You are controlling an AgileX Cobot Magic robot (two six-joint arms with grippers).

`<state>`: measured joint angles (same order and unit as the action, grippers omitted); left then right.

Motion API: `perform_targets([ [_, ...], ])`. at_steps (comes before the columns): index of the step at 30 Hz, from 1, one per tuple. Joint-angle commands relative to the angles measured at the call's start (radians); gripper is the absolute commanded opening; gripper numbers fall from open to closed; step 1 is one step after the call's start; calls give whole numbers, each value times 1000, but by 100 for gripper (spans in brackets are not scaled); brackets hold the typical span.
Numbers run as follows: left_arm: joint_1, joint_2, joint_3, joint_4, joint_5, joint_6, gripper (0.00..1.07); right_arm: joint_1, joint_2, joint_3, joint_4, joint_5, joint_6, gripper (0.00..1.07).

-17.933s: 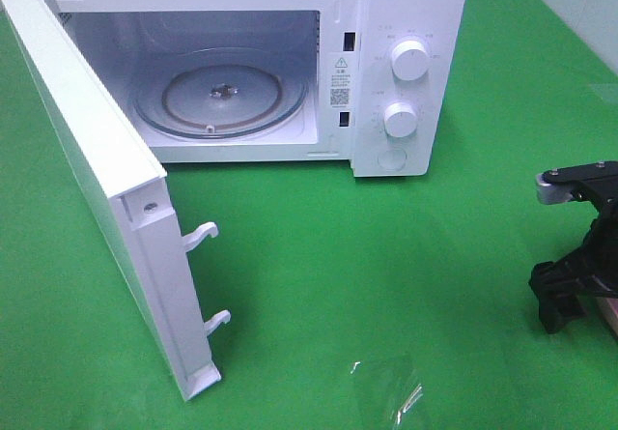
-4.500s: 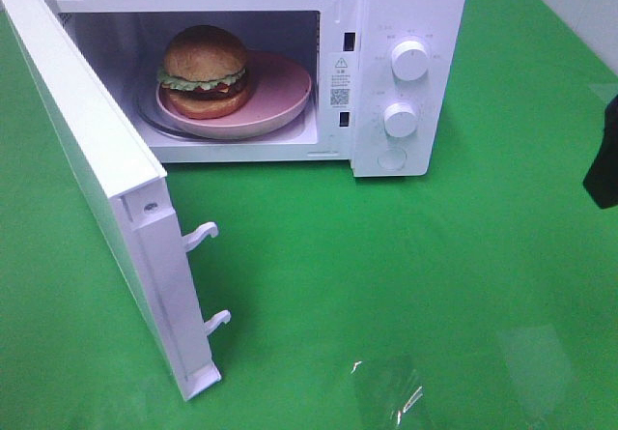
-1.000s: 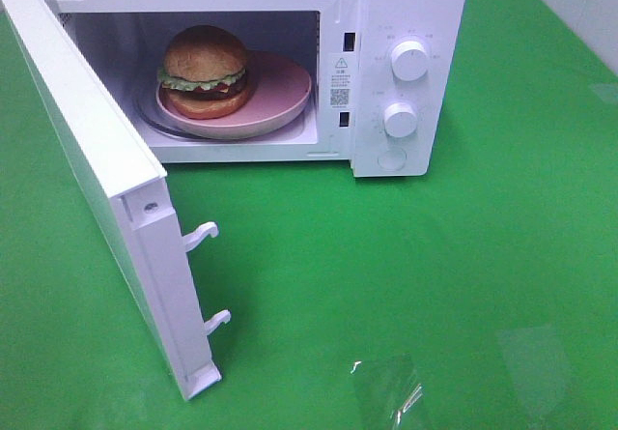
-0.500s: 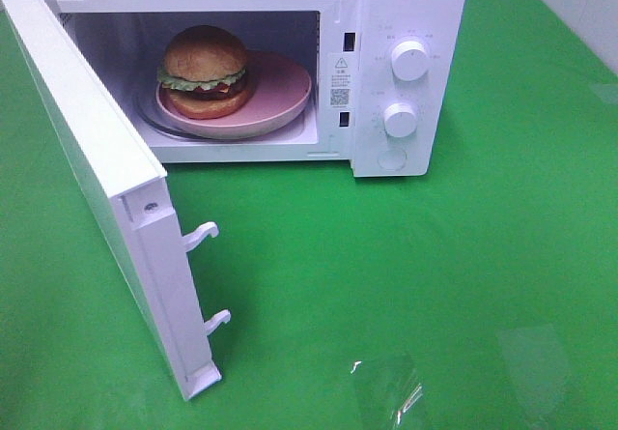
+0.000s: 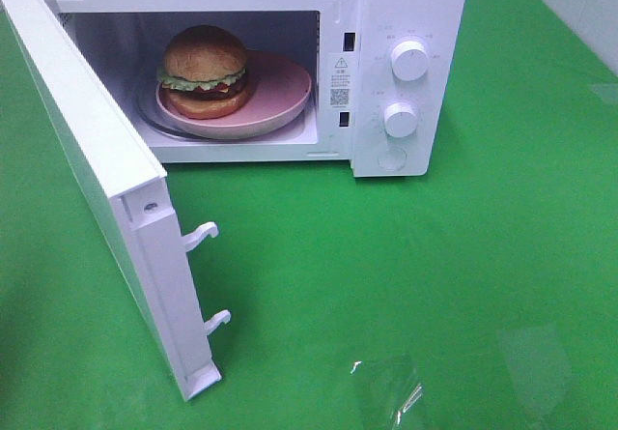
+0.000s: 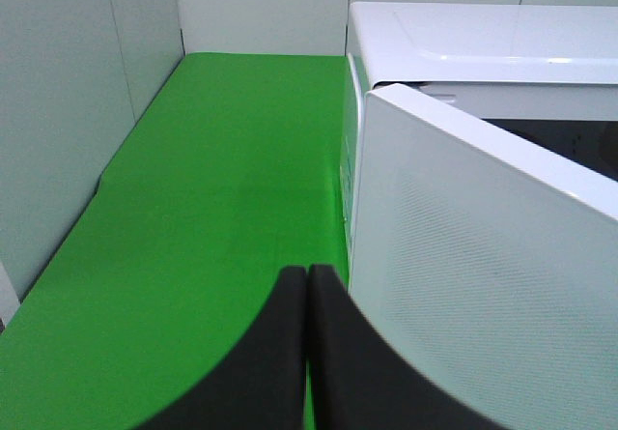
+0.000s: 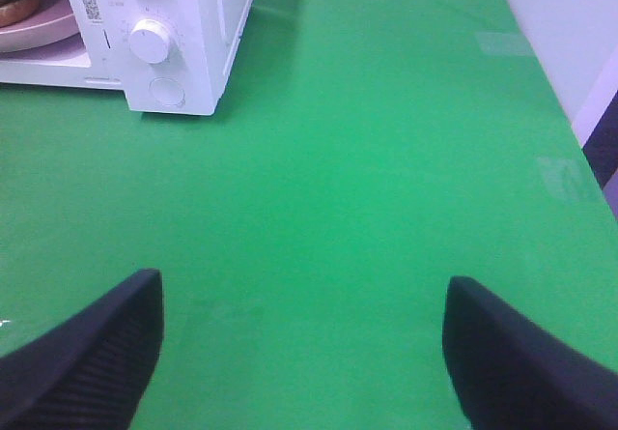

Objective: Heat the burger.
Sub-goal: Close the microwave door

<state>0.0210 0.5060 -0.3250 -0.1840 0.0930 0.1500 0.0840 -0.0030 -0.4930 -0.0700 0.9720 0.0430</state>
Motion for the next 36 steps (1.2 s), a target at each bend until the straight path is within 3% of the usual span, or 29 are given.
perform_targets([
  [1,-3,79,91,-15,-270,-4,0,-4,-29,2,4,-10,-2,76],
  [6,-3,133,141,-11,-405,-20,0,-4,-29,2,4,-10,-2,76],
  [7,-3,172,155,-8,-442,-57,0,-4,-29,2,4,-10,-2,76],
  [10,-3,224,156,13,-464,-90,0,-4,-29,2,4,-10,-2,76],
  [12,-3,308,156,117,-510,-136,0,-4,-29,2,4,-10,-2,75],
  [13,-3,308,156,117,-510,-136,0,-4,-29,2,4,-10,-2,75],
  [14,-3,398,156,253,-577,-232,0,-4,-29,2,4,-10,-2,75],
  [17,-3,429,156,304,-608,-272,0,-4,-29,2,4,-10,-2,75],
  [19,-3,535,156,471,-753,-396,0,-4,-29,2,4,-10,-2,75],
  [26,-17,653,139,551,-848,-409,0,-4,-29,2,4,-10,-2,75],
  [32,-152,786,51,528,-846,-398,0,-4,-29,2,4,-10,-2,75],
  [36,-194,830,21,527,-846,-397,0,-4,-29,2,4,-10,-2,75],
])
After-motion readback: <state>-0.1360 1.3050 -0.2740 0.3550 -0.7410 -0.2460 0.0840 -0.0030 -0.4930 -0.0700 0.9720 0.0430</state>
